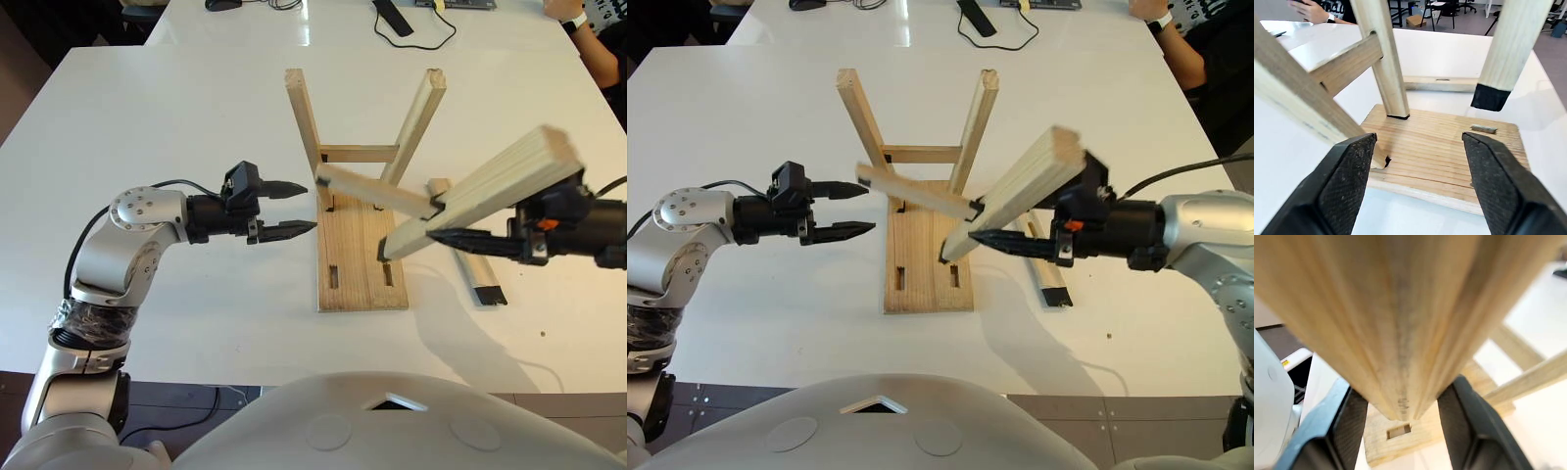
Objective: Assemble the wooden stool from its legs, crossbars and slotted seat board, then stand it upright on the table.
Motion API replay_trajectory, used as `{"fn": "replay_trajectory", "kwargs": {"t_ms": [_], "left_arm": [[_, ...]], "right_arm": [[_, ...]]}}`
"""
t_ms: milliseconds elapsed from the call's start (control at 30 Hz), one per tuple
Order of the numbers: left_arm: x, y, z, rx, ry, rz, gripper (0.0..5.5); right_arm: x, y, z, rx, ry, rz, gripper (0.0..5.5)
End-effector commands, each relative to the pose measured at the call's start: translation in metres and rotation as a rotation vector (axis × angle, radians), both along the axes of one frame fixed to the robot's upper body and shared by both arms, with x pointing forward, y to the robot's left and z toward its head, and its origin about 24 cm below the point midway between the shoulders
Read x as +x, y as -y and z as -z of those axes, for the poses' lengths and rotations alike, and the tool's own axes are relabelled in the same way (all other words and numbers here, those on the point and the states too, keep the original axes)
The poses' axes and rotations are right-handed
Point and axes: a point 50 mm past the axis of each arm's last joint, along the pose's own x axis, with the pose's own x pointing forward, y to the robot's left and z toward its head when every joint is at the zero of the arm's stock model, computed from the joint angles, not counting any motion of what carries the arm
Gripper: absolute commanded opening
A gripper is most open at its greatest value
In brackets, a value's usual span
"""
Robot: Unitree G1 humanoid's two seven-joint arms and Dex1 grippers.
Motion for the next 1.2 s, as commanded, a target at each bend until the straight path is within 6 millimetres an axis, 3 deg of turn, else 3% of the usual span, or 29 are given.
{"fn": "replay_trajectory", "kwargs": {"t_ms": [33, 267, 867, 1200], "left_arm": [[0.004, -0.004, 0.006, 0.032, 0.004, -0.036, 3.24], [0.007, -0.007, 0.01, 0.043, 0.009, -0.05, 3.24], [0.01, -0.006, 0.009, 0.044, 0.017, -0.039, 3.24], [0.008, -0.002, 0.01, 0.038, 0.015, -0.018, 3.24]], "right_arm": [[-0.005, -0.008, 0.007, -0.003, -0.005, -0.059, 2.01], [-0.01, -0.005, 0.025, -0.096, -0.02, -0.093, 2.01], [0.008, 0.023, 0.04, -0.154, -0.028, -0.038, 2.01], [0.025, 0.013, 0.068, -0.202, -0.035, -0.08, 2.01]]}}
